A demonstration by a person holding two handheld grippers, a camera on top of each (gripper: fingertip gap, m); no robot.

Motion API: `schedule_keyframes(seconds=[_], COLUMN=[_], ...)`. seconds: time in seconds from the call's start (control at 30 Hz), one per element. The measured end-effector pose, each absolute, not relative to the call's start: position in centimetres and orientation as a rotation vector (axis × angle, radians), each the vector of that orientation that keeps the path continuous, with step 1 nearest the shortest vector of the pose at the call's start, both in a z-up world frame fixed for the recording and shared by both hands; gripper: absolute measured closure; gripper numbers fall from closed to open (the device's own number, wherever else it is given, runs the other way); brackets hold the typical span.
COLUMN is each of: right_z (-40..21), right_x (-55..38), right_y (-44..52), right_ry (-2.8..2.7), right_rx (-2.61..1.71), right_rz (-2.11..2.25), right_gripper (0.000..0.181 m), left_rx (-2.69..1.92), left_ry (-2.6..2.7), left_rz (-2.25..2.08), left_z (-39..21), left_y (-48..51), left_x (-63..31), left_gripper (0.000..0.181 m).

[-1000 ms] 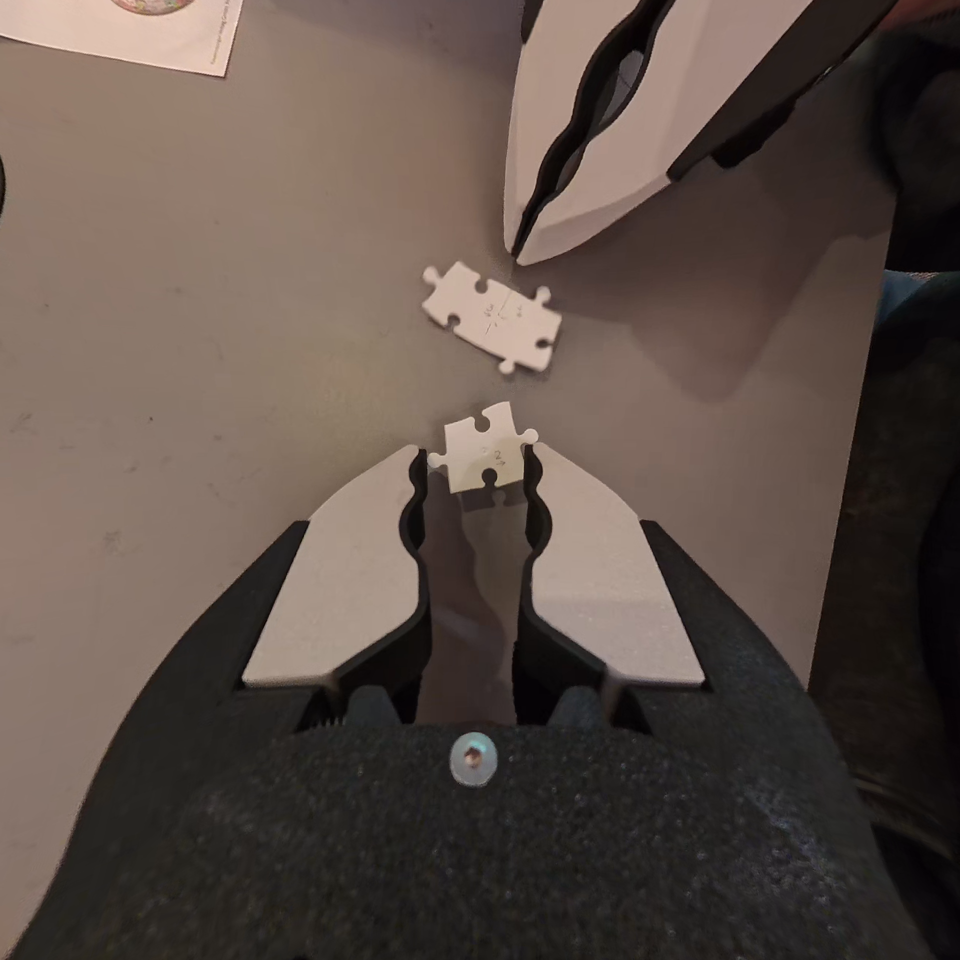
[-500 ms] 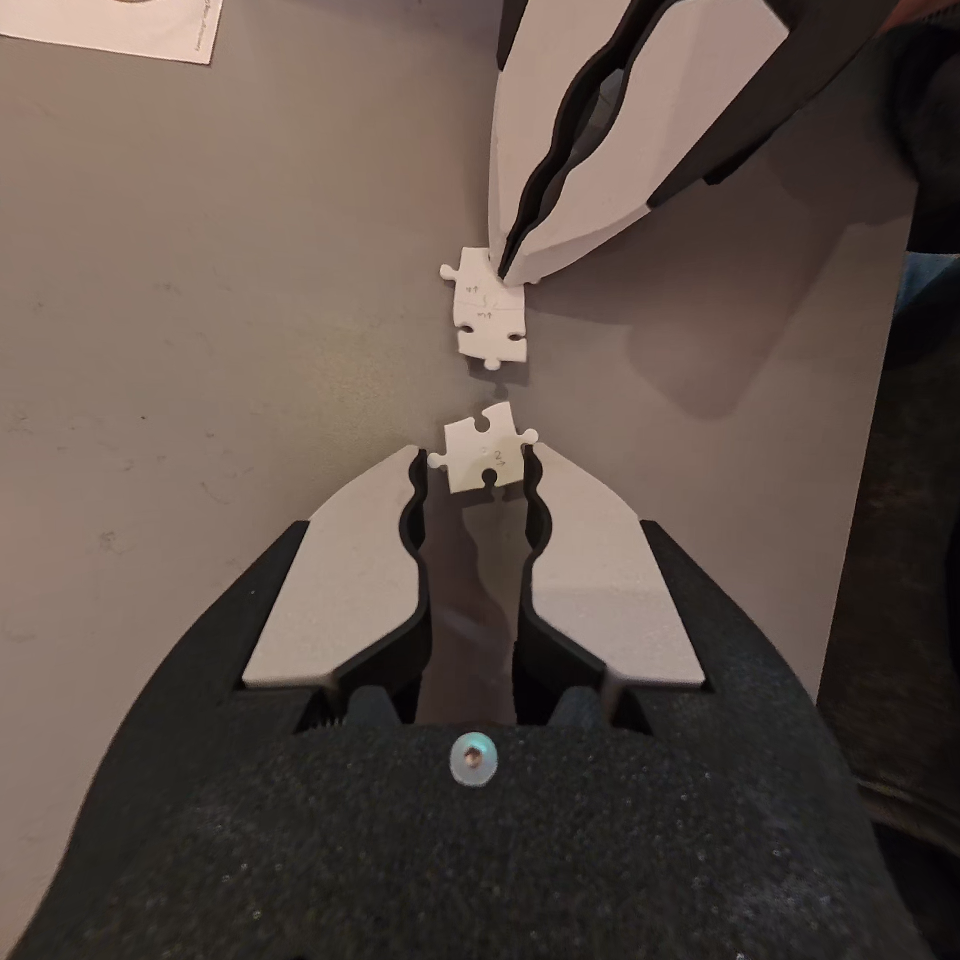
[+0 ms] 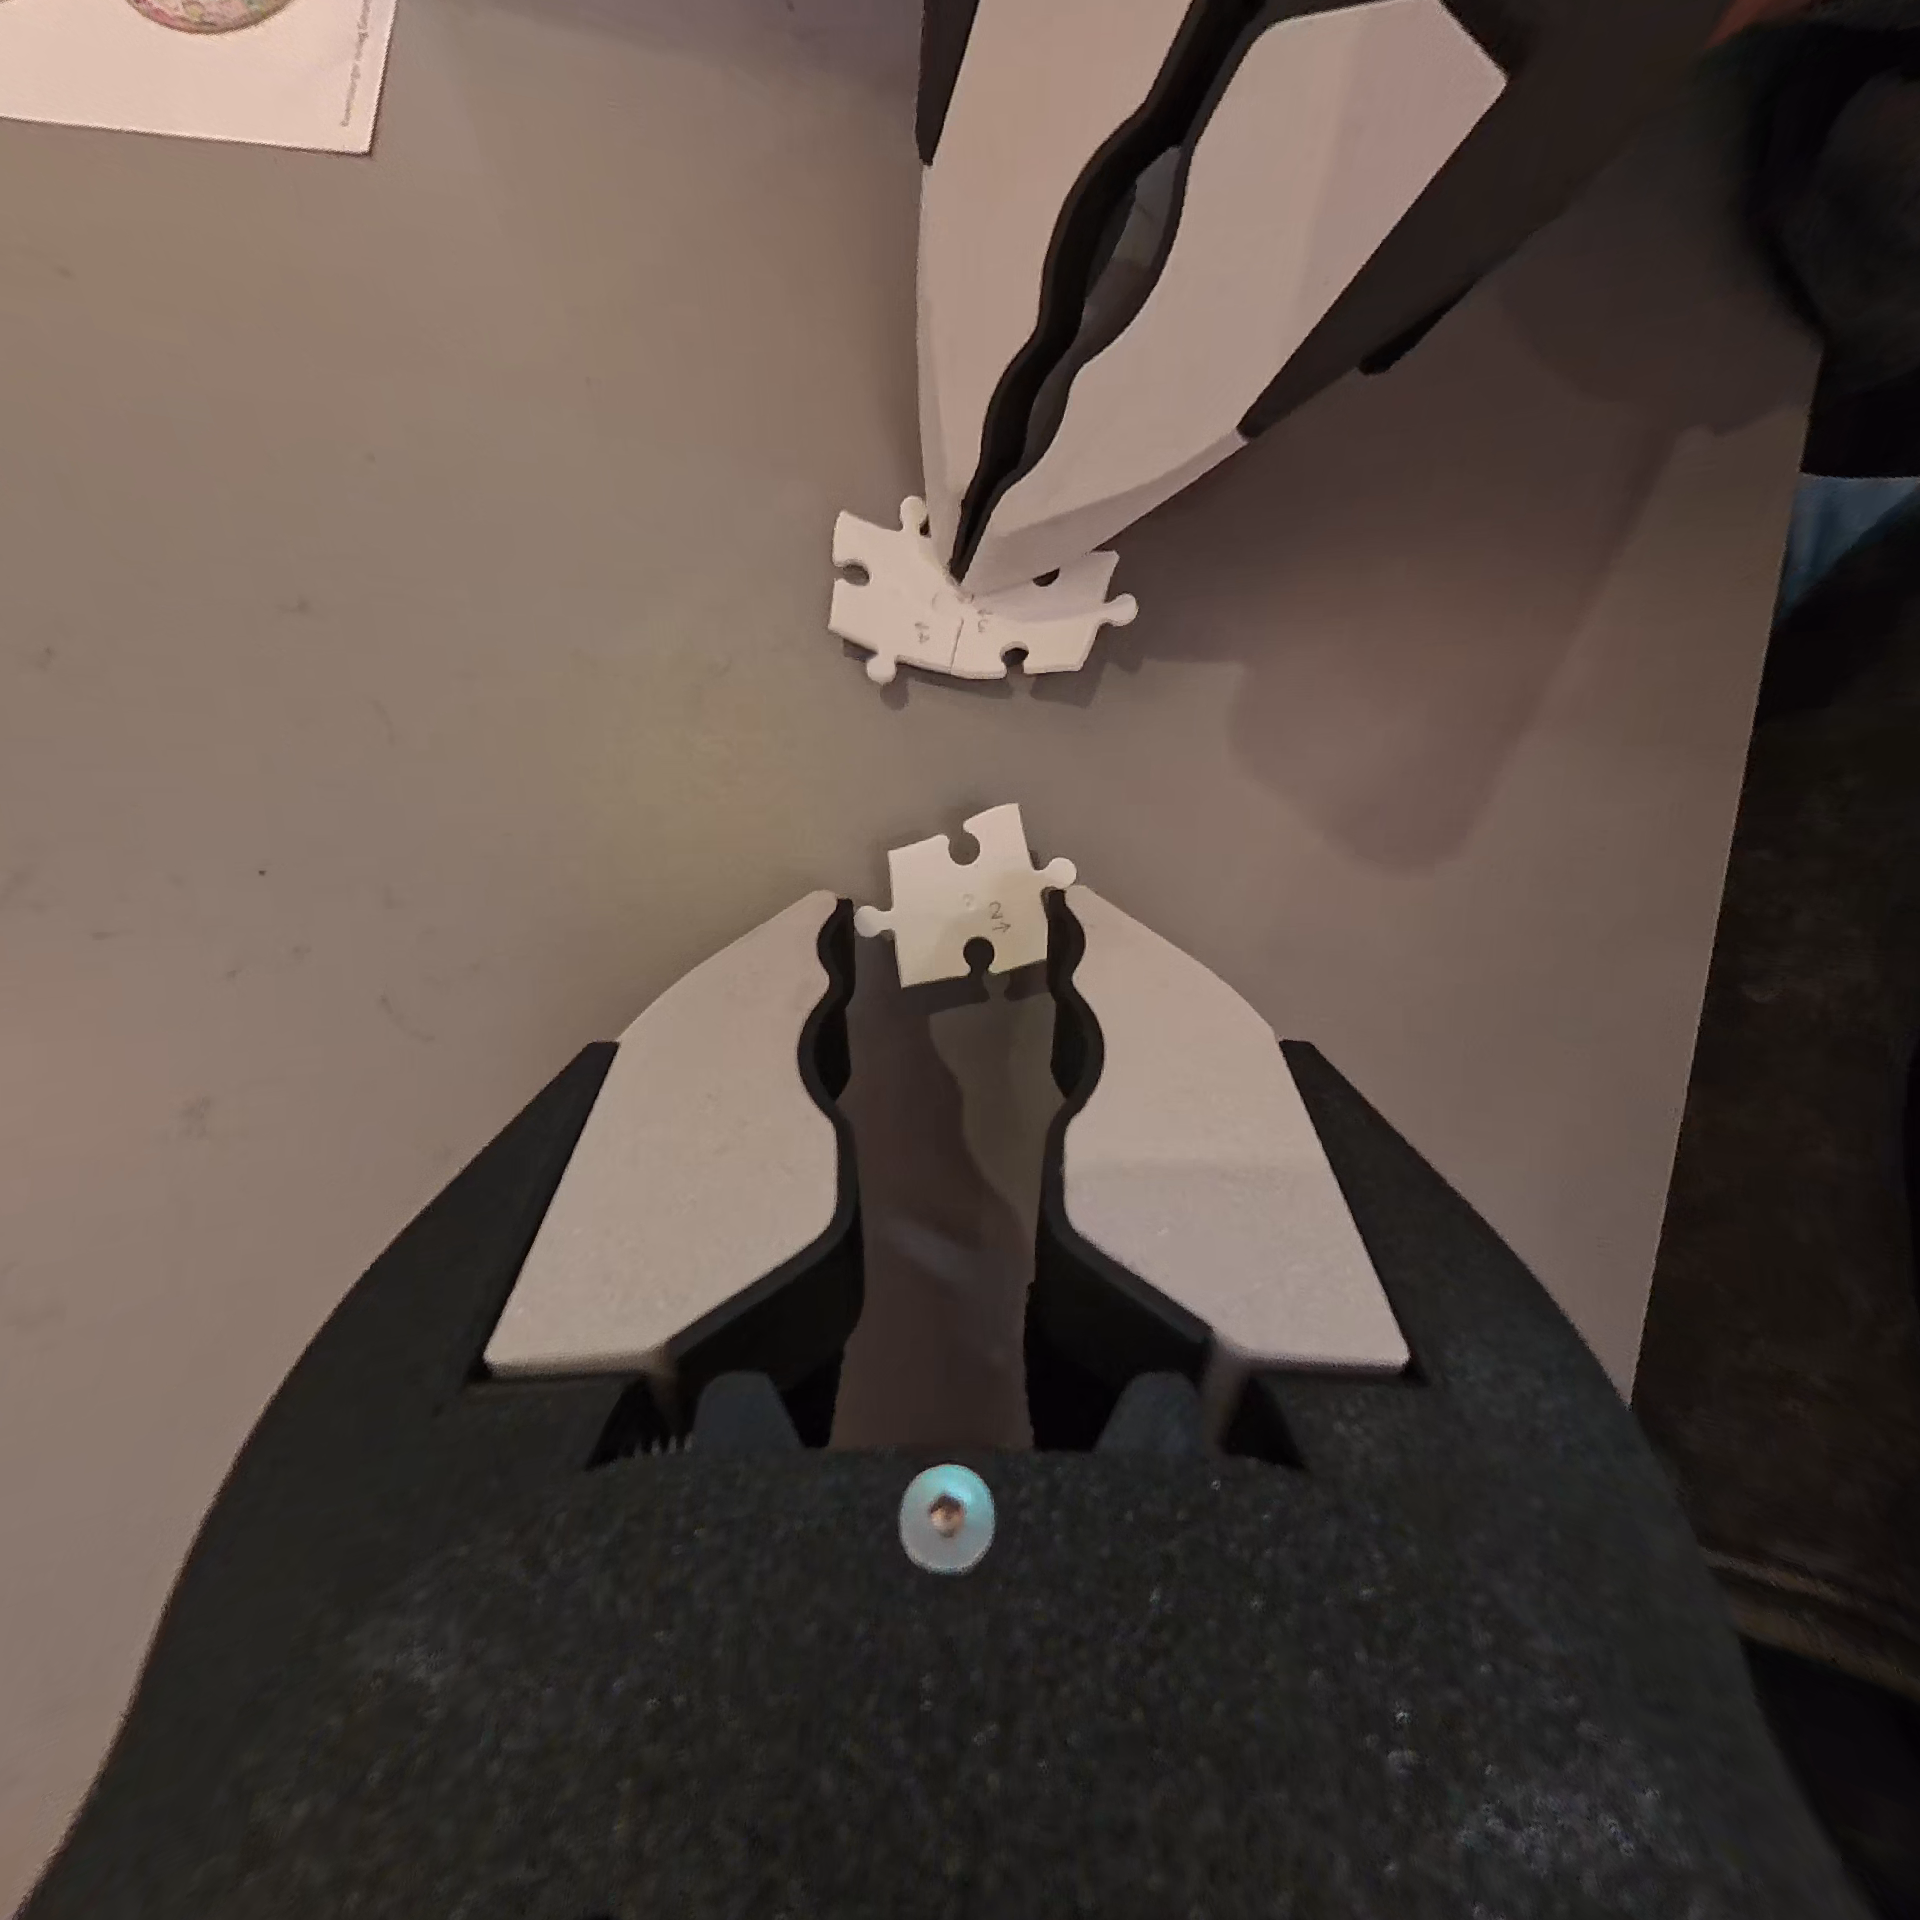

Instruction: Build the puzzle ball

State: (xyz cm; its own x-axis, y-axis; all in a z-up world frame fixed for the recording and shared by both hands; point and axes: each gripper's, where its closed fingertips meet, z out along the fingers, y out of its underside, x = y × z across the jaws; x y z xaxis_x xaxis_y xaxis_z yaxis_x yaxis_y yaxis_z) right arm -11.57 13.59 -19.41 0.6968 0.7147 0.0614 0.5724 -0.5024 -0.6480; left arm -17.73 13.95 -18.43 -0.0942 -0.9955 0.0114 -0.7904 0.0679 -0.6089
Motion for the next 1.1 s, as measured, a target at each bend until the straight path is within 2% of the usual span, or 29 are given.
schedule_keyframes(seconds=[0.57,1.1], right_z=[-19.4,-18.6], right_x=[-11.9,-12.1], right_y=[13.4,13.4], right_ry=[-1.021,-1.012], right_rx=[-2.222,-2.189], right_rz=[0.288,0.296], right_gripper=[0.181,0.181], left_rx=[-1.635,-1.621], left_ry=[2.092,2.190], left_rz=[-0.657,-0.666], left_z=[-18.5,-19.4], left_y=[12.5,11.8], left_x=[-15.7,-17.4], left_gripper=[0.146,0.146])
